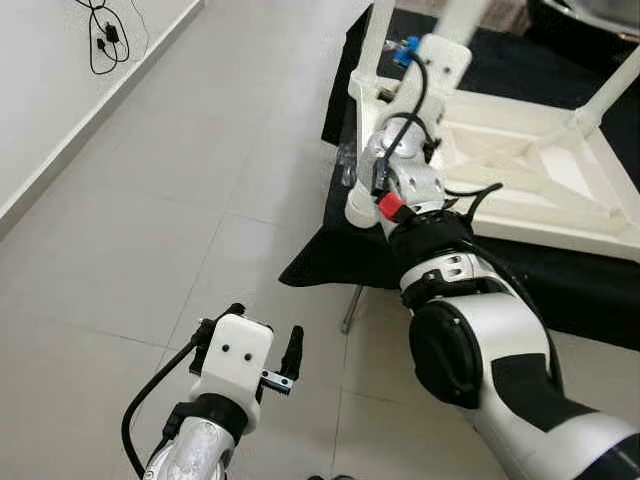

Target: Building children table

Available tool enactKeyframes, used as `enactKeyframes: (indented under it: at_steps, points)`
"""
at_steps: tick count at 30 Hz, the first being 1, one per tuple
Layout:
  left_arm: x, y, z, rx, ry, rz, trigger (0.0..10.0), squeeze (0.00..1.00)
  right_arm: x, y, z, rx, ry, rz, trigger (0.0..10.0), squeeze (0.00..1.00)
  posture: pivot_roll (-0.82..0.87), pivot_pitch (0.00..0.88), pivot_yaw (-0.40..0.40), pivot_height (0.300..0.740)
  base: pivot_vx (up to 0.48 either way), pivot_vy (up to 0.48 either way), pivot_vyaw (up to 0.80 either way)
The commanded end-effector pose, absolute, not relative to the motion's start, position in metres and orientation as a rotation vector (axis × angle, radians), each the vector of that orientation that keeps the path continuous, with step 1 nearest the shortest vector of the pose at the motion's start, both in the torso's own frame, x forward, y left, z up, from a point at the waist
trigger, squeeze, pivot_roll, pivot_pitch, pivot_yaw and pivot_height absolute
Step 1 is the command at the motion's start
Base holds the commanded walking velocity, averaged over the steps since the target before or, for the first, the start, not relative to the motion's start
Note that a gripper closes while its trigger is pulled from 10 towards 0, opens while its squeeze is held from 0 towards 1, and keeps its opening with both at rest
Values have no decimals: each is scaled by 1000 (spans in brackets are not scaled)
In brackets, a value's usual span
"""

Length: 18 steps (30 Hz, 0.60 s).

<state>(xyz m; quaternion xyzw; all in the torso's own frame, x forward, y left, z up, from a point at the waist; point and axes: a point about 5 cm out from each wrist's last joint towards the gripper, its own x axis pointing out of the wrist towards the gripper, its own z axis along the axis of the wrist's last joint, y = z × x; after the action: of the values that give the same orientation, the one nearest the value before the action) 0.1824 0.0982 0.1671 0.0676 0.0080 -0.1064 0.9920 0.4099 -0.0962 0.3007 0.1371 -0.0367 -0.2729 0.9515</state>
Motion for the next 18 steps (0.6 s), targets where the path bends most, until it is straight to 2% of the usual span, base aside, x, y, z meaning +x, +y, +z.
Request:
enactKeyframes:
  at_steps: [1, 11, 18]
  points:
    - [181, 95, 162, 128, 38, -221, 10000, 0, 403, -106, 211, 215, 276, -695, 10000, 0, 119, 231, -174, 740, 0, 0, 0]
    - [180, 94, 162, 126, 38, -225, 10000, 0, 398, -89, 211, 178, 208, -699, 10000, 0, 121, 219, -178, 740, 0, 0, 0]
    - [181, 94, 162, 126, 37, -224, 10000, 0, 393, -81, 202, 176, 227, -709, 10000, 0, 116, 224, -177, 740, 0, 0, 0]
